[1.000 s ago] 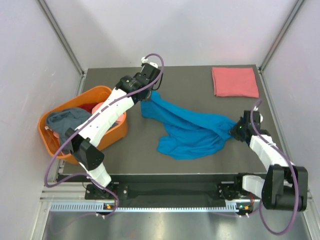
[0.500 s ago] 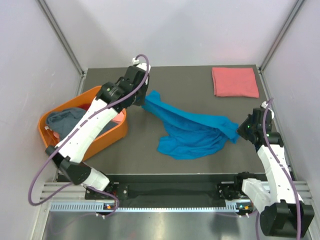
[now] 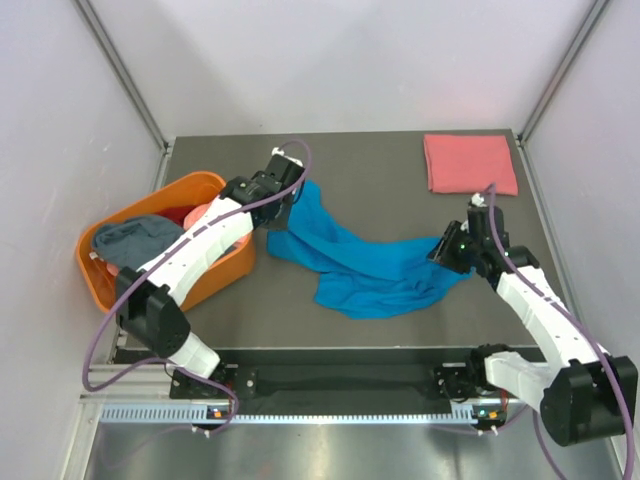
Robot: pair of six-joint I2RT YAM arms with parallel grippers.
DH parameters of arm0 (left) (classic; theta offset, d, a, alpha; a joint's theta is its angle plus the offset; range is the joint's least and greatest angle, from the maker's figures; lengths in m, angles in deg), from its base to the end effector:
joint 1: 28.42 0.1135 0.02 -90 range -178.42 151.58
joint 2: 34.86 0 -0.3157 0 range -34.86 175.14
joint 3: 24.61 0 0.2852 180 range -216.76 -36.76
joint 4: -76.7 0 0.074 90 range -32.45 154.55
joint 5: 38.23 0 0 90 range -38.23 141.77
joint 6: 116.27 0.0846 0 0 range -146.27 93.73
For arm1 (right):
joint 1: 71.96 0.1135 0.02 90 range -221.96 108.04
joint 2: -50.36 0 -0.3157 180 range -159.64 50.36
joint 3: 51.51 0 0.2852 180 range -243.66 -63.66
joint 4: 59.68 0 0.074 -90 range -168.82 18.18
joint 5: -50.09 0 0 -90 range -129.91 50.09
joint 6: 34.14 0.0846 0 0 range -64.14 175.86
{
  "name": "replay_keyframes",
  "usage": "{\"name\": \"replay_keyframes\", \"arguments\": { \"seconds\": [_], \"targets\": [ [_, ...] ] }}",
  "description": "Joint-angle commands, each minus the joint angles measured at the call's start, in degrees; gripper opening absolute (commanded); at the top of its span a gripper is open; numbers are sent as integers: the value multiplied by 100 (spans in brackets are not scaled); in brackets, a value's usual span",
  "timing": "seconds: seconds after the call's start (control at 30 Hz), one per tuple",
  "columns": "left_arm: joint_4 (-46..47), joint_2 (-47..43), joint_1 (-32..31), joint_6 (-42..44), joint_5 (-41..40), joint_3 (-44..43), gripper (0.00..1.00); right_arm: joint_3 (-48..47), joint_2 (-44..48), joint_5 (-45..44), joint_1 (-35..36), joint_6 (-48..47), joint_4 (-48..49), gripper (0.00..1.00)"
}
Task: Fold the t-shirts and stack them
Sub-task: Flatten the tshirt out
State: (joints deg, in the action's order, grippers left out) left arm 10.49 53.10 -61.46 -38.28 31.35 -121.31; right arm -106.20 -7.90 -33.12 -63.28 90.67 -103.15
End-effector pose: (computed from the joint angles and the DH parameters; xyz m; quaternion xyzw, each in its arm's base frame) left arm 0.3288 -0.1787 0.3431 0.1236 0.9380 0.0516 0.3198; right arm 0.2419 0.0471 0.2486 0.1889 0.9098 0.1866 0.3191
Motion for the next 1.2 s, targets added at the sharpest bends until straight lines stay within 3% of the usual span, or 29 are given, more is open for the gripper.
{"name": "replay_keyframes", "arguments": {
  "seconds": [0.0,0.07,0.2,0.37,0.47,0.67,0.8,0.9,1.03,1.17],
  "targets": [
    [335,10,43,41,-216,-70,0,-201,-124,-229,186,-27,-170,34],
    [326,80,52,15,-479,-114,0,-280,-20,-765,151,-44,-547,40],
    [352,160,52,-64,-341,-97,0,-97,235,-1030,-226,-27,-690,40],
    [537,265,52,-100,-49,27,0,474,438,-1109,-552,-18,-480,22],
    [493,353,52,-100,-6,-78,0,817,649,-1162,-561,61,-217,21],
    [520,528,52,-109,-92,-455,0,1336,457,-1127,-631,202,926,35],
    [633,713,104,-108,-453,-895,0,1205,-44,-1127,-658,132,1576,38],
    [1079,854,384,-109,-533,-1150,0,969,-703,-1118,-675,27,2042,30],
    [1696,1266,974,-65,-41,-1633,0,476,-1371,-1320,-710,-237,2184,0],
    [1882,1986,1238,164,30,-2152,0,-296,-1618,-1794,-737,-352,1614,0]
  ]
}}
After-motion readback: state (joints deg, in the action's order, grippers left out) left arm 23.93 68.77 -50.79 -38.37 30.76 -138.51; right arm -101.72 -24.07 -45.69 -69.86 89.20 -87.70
